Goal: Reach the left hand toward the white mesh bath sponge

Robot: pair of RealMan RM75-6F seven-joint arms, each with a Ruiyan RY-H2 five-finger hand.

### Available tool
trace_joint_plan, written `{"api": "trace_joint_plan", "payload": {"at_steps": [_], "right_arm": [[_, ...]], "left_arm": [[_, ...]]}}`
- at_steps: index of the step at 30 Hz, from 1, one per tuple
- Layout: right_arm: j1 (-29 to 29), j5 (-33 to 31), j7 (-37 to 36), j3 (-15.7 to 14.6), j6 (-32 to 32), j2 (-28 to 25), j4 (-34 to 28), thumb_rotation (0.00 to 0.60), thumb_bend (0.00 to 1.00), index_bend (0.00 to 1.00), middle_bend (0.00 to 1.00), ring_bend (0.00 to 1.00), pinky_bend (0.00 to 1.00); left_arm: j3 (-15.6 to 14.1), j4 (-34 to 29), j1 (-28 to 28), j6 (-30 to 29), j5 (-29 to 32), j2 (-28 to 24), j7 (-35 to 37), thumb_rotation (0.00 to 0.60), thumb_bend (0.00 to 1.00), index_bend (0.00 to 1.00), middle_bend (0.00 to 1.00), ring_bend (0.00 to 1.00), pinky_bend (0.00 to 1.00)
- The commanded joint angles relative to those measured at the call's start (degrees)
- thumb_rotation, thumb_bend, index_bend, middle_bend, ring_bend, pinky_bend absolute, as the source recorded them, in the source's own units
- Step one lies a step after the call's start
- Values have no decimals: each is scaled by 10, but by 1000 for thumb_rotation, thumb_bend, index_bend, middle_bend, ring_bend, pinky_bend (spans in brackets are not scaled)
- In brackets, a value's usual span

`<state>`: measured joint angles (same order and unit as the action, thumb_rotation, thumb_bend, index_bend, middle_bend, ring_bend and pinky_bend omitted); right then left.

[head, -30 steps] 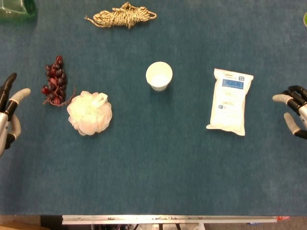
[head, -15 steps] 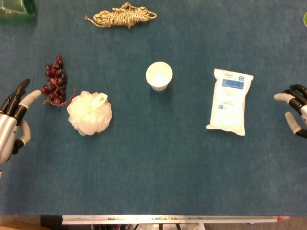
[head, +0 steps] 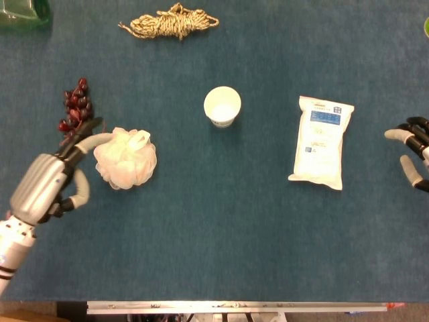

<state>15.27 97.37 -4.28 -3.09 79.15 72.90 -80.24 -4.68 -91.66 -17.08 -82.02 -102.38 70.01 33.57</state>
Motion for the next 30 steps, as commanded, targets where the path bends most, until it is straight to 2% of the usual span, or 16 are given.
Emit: {"api": "trace_joint_plan", "payload": {"at_steps": [1,8,13,20,30], "right_arm": [[0,0,0,0,0,0,0,600,493,300,327,194,395],[0,0,-1,0,-1,0,1,600,493,300,328,193,395],[1,1,0,-1,-2,0,0,600,494,300,328,194,395],[1,3,-1,-1,-1,-1,-1,600,493,300,328,193,395],[1,2,-4,0,0,-2,-1,600,493,300,329,194,395]], "left_arm": [[-1,-41,-41,34,-12,-13,72,600,892,144,0,188,917],[-5,-82,-91,51,-39,-18,207,600,902,144,0,191,917],[-28,-101,-131,35,-109,-28,314,600,910,144,0,194,917],[-47,-110,-169,13,-152,-28,390,600,916,144,0,201,918],[-68,-89,-190,-14,-158,-16,432,600,923,144,0,208,919]]}}
